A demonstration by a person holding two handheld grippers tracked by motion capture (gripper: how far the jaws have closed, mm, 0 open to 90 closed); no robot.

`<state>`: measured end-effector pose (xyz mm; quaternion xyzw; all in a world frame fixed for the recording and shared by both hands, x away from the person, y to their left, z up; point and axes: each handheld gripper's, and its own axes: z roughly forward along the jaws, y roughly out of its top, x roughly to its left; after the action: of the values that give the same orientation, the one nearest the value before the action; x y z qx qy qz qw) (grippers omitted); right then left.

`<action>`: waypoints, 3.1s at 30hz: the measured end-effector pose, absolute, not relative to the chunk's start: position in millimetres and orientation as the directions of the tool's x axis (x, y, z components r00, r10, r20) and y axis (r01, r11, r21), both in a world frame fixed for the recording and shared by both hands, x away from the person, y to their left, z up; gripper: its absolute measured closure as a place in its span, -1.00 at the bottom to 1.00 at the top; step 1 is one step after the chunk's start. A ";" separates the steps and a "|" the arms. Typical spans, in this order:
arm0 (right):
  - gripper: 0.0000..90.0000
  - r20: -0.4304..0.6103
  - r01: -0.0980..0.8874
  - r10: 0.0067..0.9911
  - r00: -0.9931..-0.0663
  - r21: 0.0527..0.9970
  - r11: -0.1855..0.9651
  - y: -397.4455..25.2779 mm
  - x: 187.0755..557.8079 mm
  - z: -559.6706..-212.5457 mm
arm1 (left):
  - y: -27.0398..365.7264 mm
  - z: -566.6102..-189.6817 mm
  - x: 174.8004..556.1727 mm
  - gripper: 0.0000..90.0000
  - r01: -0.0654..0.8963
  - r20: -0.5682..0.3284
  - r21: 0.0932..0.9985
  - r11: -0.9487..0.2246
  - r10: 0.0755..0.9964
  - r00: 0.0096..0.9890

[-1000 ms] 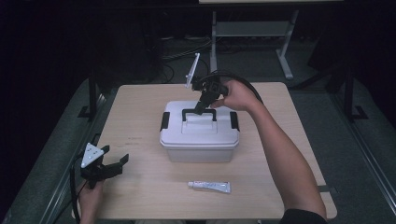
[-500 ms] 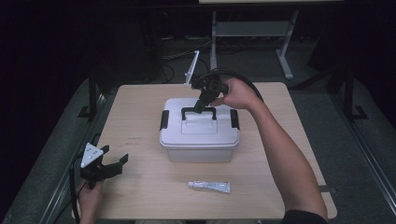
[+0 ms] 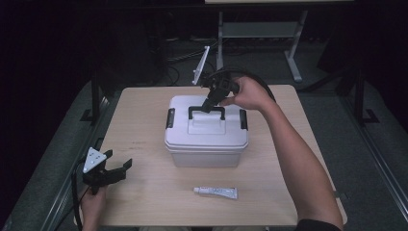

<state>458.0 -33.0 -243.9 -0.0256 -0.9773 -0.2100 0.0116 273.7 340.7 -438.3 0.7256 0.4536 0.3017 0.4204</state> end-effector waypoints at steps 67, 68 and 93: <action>0.87 -0.016 0.385 0.434 -0.901 0.433 0.815 -268.9 332.5 -242.1 | 337.0 -435.1 265.8 -0.64 0.391 0.042 0.896 -0.212 0.915 0.400; 0.87 -0.016 0.385 0.434 -0.901 0.433 0.815 -268.9 332.5 -242.1 | 337.0 -435.1 265.8 -0.64 0.391 0.042 0.896 -0.212 0.915 0.400; 0.87 0.076 0.504 0.521 -0.850 0.403 0.764 -296.0 335.0 -333.1 | 340.7 -433.2 263.1 -0.64 0.379 0.038 0.904 -0.197 0.921 0.387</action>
<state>335.0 -296.0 -333.1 -0.2732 -0.9388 -0.2088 -0.0205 263.1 340.7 -433.2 0.7087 0.4588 0.3098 0.4373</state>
